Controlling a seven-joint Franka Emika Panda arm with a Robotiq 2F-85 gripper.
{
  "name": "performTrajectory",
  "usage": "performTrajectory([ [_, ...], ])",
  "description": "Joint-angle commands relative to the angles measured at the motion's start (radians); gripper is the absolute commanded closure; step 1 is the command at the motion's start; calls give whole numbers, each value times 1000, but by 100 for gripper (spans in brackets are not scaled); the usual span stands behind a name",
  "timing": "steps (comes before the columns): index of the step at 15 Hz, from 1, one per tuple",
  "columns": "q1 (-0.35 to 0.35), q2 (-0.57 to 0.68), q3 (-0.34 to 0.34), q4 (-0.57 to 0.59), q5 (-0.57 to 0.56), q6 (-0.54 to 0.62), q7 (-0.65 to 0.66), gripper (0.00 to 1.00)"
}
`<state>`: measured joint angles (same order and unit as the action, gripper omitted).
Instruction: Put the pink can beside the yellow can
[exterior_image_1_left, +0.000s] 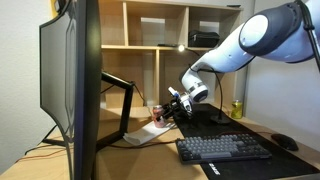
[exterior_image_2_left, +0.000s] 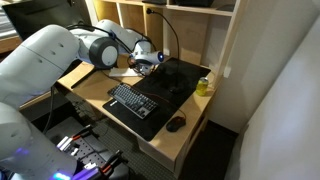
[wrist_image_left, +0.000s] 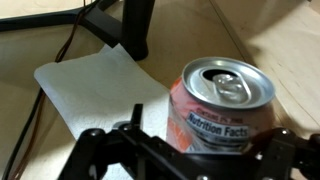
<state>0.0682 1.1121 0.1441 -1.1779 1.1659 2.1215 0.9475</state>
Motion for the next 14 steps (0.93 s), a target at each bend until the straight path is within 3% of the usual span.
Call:
performTrajectory([
  [1, -17, 69, 7, 104, -1, -57, -9, 34],
  [3, -17, 87, 10, 128, 3, -49, -18, 45],
  [4, -17, 95, 10, 139, 2, -46, -24, 43],
  [6, -19, 110, 10, 159, 0, -42, -32, 68],
  [7, -19, 114, 10, 168, -4, -45, -35, 74],
  [11, -31, 111, 12, 175, -19, -100, -28, 80],
  [14, -65, 86, 10, 142, -37, -243, -18, 82],
])
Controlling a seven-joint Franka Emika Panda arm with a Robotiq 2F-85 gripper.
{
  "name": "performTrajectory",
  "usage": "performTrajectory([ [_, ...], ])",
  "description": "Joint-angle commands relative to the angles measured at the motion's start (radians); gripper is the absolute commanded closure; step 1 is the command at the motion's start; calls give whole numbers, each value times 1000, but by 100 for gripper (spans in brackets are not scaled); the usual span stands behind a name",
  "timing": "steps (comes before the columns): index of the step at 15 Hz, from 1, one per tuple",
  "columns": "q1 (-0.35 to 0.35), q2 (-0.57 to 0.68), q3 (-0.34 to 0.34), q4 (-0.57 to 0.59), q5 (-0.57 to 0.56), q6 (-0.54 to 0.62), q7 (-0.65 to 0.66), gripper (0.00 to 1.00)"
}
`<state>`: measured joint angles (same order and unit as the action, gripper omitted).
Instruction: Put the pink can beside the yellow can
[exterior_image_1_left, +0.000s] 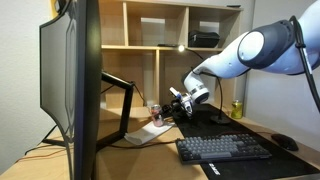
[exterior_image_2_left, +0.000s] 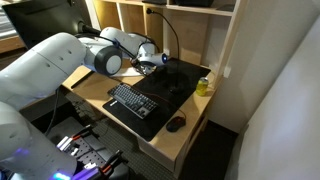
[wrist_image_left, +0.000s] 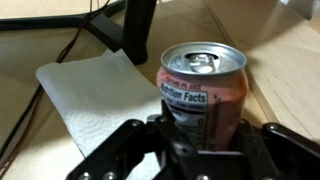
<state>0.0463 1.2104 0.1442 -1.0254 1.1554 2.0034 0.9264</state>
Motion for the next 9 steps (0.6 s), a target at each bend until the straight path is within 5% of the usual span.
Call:
performTrajectory([
  [1, -54, -19, 4, -21, -30, -161, -1, 82],
  [9, -69, -16, -17, -16, -5, -143, -16, 82],
])
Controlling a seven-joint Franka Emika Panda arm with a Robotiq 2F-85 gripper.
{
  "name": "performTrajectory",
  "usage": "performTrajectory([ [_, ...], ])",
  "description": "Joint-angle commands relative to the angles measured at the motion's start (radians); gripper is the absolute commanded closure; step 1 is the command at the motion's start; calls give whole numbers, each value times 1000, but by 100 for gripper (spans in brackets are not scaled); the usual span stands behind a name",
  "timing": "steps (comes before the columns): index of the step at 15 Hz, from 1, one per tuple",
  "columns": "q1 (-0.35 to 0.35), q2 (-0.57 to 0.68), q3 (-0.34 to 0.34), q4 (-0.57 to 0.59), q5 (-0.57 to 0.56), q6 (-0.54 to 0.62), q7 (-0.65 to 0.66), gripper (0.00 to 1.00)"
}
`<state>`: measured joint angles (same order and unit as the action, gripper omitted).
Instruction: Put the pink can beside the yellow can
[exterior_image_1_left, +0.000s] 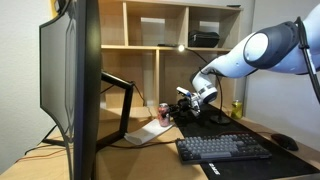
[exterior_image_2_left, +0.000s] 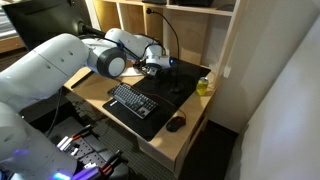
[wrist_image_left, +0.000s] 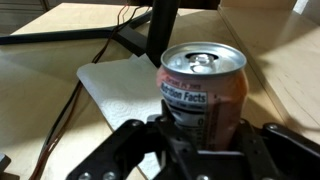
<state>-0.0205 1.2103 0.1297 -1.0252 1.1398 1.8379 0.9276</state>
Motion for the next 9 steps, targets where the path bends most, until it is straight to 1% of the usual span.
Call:
performTrajectory([
  [1, -5, -14, 1, -13, 12, 17, -21, 82],
  [3, 28, -35, -44, -28, -16, 135, -50, 82],
  [5, 39, -44, -67, -32, -55, 203, -60, 82],
  [6, 44, -49, -70, -33, -63, 237, -69, 82],
  [8, 53, -54, -67, -35, -71, 338, -100, 82],
  [9, 46, -49, -48, -31, -64, 357, -107, 82],
])
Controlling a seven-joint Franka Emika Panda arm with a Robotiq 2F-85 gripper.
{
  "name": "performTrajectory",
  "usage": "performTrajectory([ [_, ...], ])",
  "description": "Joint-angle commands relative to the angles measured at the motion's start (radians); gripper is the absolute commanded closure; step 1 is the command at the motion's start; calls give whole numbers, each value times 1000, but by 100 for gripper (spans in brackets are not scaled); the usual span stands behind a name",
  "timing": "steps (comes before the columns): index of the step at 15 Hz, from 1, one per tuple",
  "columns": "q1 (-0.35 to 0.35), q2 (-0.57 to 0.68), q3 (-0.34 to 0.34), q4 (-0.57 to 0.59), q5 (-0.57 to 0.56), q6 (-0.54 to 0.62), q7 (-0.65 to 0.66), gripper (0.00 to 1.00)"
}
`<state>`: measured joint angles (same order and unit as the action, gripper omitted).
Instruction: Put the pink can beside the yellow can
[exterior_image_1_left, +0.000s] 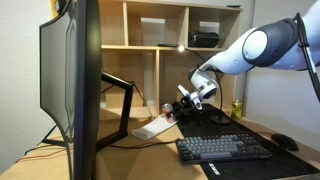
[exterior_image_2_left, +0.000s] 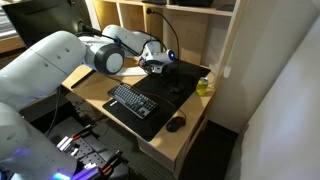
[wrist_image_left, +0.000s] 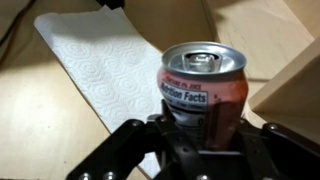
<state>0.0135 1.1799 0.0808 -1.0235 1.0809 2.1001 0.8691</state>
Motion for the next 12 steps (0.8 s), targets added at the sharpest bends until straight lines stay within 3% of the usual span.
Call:
performTrajectory([
  [1, 7, -17, 15, -33, 2, 102, -53, 82],
  [4, -27, -8, 69, -26, 16, -12, -57, 82],
  [8, -64, 15, 147, -17, 123, -123, -85, 82],
  [12, -88, 30, 163, -10, 192, -310, -70, 82],
])
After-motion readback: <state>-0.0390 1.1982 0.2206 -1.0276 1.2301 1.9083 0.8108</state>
